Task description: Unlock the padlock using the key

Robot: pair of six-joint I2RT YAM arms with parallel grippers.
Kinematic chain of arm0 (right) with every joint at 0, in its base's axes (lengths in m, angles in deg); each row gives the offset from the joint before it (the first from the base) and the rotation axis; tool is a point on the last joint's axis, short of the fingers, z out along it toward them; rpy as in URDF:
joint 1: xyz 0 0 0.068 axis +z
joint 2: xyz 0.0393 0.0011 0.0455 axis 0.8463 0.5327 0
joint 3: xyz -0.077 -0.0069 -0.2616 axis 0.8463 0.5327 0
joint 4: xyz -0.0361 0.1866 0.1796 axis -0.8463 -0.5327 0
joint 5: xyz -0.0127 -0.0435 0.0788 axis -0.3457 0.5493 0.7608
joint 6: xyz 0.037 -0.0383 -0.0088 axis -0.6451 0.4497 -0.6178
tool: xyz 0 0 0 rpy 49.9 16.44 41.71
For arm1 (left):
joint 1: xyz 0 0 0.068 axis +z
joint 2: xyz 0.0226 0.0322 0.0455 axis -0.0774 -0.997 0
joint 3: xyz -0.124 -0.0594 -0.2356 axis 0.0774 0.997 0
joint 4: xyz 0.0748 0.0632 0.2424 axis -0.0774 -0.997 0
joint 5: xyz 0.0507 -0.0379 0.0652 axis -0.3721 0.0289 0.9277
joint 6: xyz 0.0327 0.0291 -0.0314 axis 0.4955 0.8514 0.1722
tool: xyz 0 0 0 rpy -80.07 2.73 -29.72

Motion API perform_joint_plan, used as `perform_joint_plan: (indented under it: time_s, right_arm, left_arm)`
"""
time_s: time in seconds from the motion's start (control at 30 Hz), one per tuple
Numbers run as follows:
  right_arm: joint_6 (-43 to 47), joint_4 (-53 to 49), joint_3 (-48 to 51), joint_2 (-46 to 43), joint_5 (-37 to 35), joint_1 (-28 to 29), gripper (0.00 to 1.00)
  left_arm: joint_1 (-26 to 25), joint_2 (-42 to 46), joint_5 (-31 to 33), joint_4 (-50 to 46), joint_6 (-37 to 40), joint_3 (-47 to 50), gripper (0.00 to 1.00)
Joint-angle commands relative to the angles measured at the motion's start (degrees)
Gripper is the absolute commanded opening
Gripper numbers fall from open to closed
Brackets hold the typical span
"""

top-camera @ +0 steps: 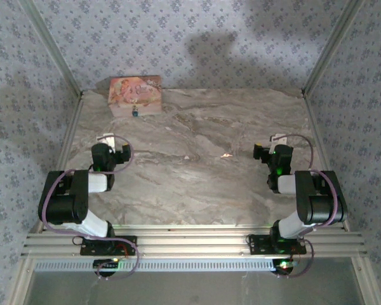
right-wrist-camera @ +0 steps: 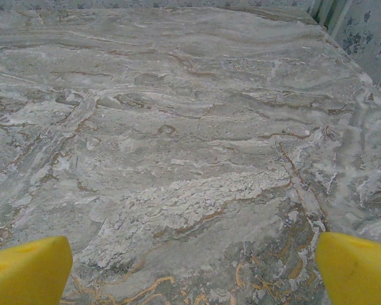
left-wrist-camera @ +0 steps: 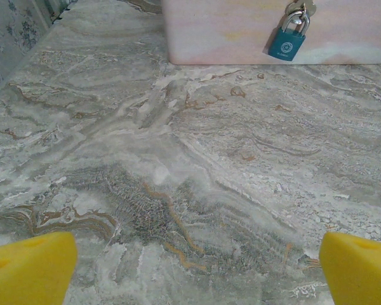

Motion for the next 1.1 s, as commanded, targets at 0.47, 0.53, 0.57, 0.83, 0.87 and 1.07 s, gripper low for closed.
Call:
perform_joint_plan:
  time_s: [0.47,0.53,0.57,0.83,0.87,1.07]
  right_arm:
    - [0.69,-0.29,-0.91,-0.16,0.48,-0.31,1.00]
    - [0.71,0.05,-0.64,-0.34,0.45,-0.27,1.00]
    - [0.87,-0.24,-0.83,-0.61,0.52,-0.18,1.00]
    - [-1.68,-29.74,-13.54,-11.06,-2.70,2.86,1.00]
    - [-4.74,-33.48,-16.00,-11.16,-2.64,2.88,1.00]
    - [-20.46,-58.21,-36.24,-2.76,-3.03,5.97,1.00]
  left_arm:
    - [0.19,0.31,-0.84,1.65,0.09,-0.42,0.98]
    - [0.22,0.35,-0.80,1.69,0.07,-0.41,0.98]
    - [0.19,0.59,-0.84,1.89,0.00,-0.38,0.98]
    - [2.35,6.42,-1.94,-41.81,-10.00,-23.00,0.98]
    - [2.61,5.69,-2.54,-44.84,-11.39,-25.77,0.98]
    - [2.99,-7.32,-8.19,-63.63,-18.06,-50.26,0.98]
